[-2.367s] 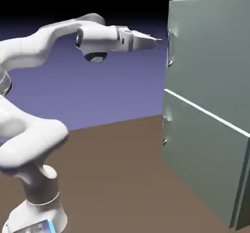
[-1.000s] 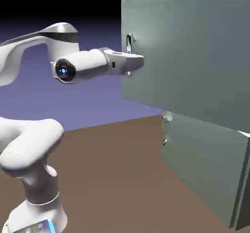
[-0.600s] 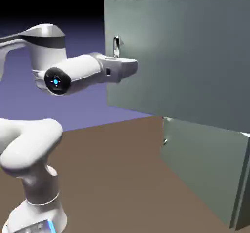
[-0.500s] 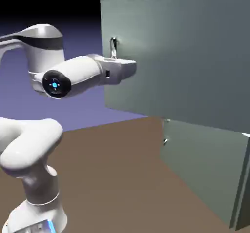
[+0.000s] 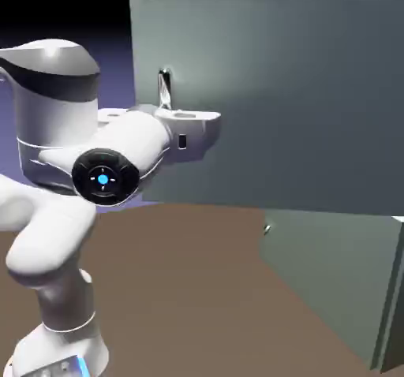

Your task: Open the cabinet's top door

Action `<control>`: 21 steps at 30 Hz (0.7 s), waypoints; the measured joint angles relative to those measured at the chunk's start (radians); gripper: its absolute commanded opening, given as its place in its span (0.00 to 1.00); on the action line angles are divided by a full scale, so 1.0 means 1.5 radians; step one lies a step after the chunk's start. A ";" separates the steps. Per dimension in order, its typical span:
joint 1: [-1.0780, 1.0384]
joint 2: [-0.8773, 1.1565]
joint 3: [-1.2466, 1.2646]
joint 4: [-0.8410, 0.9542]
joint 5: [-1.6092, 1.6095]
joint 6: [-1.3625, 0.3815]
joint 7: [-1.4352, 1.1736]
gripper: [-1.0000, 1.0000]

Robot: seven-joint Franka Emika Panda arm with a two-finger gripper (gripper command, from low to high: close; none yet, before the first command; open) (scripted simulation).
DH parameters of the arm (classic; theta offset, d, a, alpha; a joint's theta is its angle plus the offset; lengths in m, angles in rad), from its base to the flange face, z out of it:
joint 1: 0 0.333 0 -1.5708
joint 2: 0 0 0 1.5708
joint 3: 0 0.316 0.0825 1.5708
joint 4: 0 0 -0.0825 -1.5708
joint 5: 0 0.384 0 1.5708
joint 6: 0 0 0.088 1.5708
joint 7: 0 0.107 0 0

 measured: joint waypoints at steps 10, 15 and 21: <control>0.231 0.143 -0.236 0.230 -0.097 -0.187 -0.047 0.00; 0.351 0.169 -0.340 0.324 -0.122 -0.248 -0.051 0.00; 0.496 0.162 -0.449 0.429 -0.148 -0.303 -0.035 0.00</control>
